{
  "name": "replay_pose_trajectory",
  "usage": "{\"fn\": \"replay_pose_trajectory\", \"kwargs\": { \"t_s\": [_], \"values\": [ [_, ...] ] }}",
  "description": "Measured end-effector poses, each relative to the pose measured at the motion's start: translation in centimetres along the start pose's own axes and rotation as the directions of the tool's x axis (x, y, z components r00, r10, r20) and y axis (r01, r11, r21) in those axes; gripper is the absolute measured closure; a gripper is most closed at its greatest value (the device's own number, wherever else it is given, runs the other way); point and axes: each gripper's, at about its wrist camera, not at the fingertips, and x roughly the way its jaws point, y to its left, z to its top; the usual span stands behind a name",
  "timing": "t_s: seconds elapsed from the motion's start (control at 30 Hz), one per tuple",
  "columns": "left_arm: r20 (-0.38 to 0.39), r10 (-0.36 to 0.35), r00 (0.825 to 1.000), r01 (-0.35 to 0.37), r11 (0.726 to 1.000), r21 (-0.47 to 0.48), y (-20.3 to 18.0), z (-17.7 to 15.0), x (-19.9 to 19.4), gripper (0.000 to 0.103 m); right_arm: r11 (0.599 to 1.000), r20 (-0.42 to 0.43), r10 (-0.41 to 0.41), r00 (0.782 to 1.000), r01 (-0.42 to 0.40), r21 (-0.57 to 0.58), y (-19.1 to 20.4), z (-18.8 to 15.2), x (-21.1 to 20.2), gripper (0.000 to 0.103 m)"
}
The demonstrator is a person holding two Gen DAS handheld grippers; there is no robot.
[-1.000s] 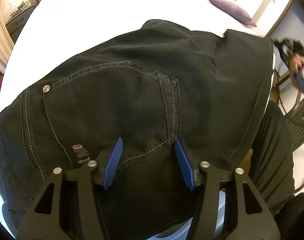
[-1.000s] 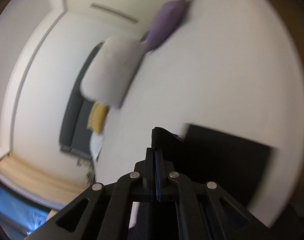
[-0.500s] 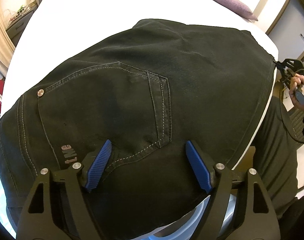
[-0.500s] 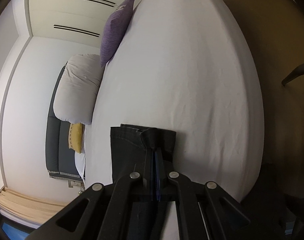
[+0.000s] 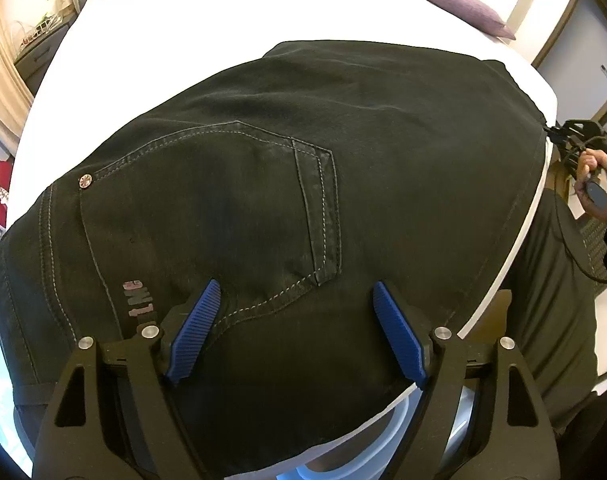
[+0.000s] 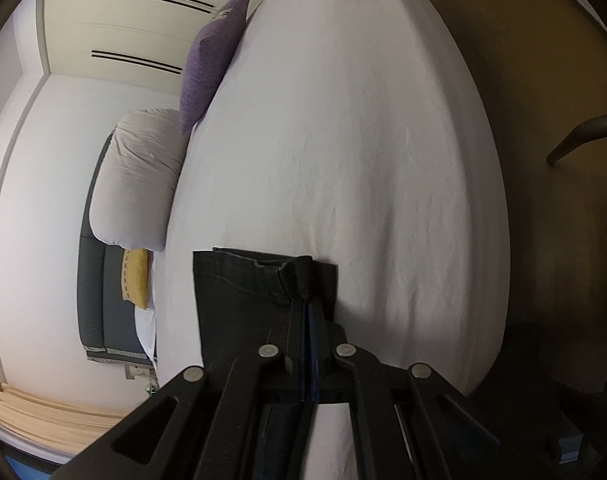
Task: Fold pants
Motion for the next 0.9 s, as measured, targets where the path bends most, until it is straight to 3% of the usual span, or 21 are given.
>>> {"fn": "replay_pose_trajectory", "kwargs": {
  "t_s": [0.13, 0.17, 0.23, 0.27, 0.37, 0.43, 0.5, 0.6, 0.67, 0.73, 0.77, 0.8, 0.83, 0.9],
  "values": [
    [0.010, 0.005, 1.000, -0.005, 1.000, -0.001, 0.0, -0.3, -0.3, 0.024, 1.000, -0.016, -0.002, 1.000, 0.002, -0.022, 0.0, 0.0, -0.1, 0.100],
    [0.014, 0.006, 1.000, -0.006, 1.000, -0.003, 0.0, -0.5, -0.5, 0.024, 0.999, -0.021, -0.016, 1.000, 0.015, -0.037, 0.2, 0.0, -0.7, 0.095],
    [0.022, 0.005, 1.000, -0.005, 1.000, -0.011, 0.0, -0.8, -0.8, 0.024, 0.984, 0.006, -0.127, 0.992, 0.127, -0.123, 1.5, -0.2, -2.6, 0.069],
    [0.026, 0.005, 1.000, -0.005, 1.000, -0.012, 0.0, -1.0, -0.9, 0.024, 0.975, 0.022, -0.155, 0.988, 0.157, -0.159, 2.2, -0.4, -3.6, 0.064],
    [0.037, 0.010, 0.999, -0.010, 1.000, -0.012, -0.2, -1.5, -1.2, 0.024, 0.965, -0.039, -0.060, 0.997, 0.048, -0.259, 5.0, -2.2, -6.4, 0.064],
    [0.045, 0.011, 0.999, -0.010, 1.000, -0.014, -0.2, -1.8, -1.1, 0.024, 0.921, -0.140, -0.042, 0.989, -0.016, -0.390, 8.4, -5.1, -6.5, 0.064],
    [0.047, 0.015, 0.999, -0.014, 1.000, -0.009, -0.3, -1.8, -1.1, 0.023, 0.867, -0.274, -0.043, 0.961, -0.100, -0.489, 11.5, -8.5, -5.2, 0.064],
    [0.048, 0.016, 0.999, -0.015, 1.000, -0.011, -0.3, -1.9, -1.2, 0.023, 0.798, -0.429, -0.074, 0.900, -0.205, -0.567, 15.2, -14.1, -2.0, 0.064],
    [0.051, 0.009, 0.999, -0.008, 1.000, -0.015, -0.2, -2.2, -1.4, 0.023, 0.736, -0.434, -0.161, 0.886, -0.185, -0.651, 16.5, -17.4, -0.1, 0.064],
    [0.054, 0.002, 0.999, -0.001, 1.000, -0.011, -0.1, -2.5, -1.6, 0.023, 0.658, -0.434, -0.278, 0.857, -0.160, -0.736, 16.9, -20.5, 1.7, 0.064],
    [0.057, -0.004, 0.998, 0.004, 1.000, -0.010, -0.1, -2.7, -1.6, 0.023, 0.641, -0.440, -0.312, 0.842, -0.155, -0.751, 16.5, -21.3, 2.3, 0.064],
    [0.060, -0.009, 0.998, 0.010, 1.000, -0.011, 0.0, -2.9, -1.6, 0.023, 0.634, -0.442, -0.369, 0.818, -0.126, -0.763, 15.5, -22.0, 3.0, 0.070],
    [0.062, -0.012, 0.998, 0.012, 1.000, -0.011, 0.1, -3.0, -1.7, 0.023, 0.635, -0.438, -0.395, 0.808, -0.104, -0.766, 14.5, -22.1, 3.1, 0.085],
    [0.059, -0.013, 0.998, 0.014, 1.000, -0.004, 0.1, -3.1, -1.8, 0.023, 0.611, -0.399, -0.420, 0.815, -0.070, -0.788, 13.3, -21.7, 2.2, 0.103]
  ]
}}
